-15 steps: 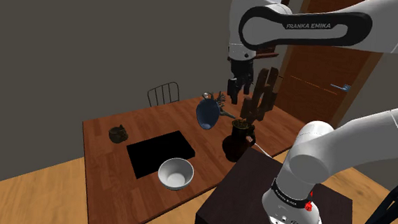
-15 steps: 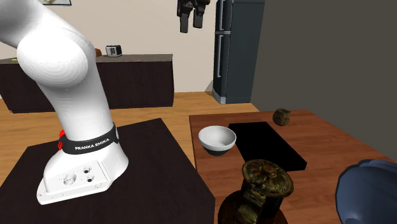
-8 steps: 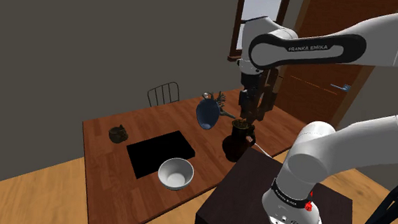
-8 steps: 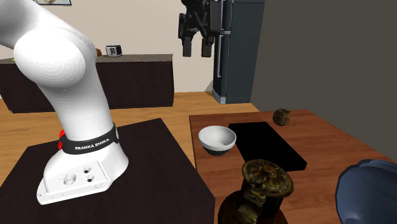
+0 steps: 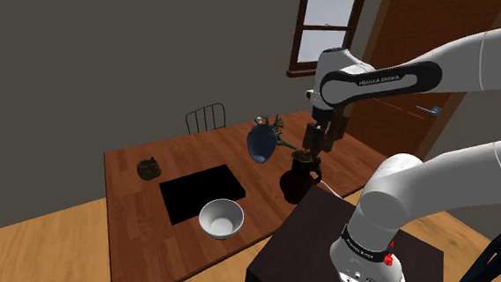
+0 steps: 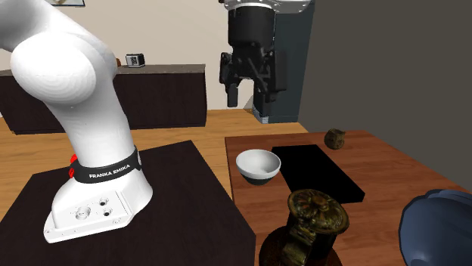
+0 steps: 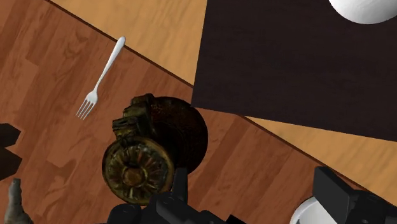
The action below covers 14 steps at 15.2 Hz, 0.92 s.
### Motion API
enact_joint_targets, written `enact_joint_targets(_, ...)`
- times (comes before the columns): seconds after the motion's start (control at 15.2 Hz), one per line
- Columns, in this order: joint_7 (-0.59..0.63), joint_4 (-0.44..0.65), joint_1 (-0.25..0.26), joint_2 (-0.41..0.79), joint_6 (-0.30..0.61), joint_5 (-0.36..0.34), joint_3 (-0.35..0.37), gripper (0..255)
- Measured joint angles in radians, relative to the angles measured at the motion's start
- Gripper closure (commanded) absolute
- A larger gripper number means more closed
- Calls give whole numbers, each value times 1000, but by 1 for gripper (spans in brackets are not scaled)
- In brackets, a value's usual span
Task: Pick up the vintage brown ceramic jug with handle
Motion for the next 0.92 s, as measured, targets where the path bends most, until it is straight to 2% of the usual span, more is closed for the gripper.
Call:
enact_joint_targets(0.33,-146,-25,-19,138,203,-88,-160,0)
enact_joint_targets(0.53,-242,-14,-8,246,324,-112,-262,0)
enact_joint_targets(0.73,-361,25,42,389,452,-85,-377,0)
enact_joint_targets(0.92,-512,58,120,538,578,11,-494,0)
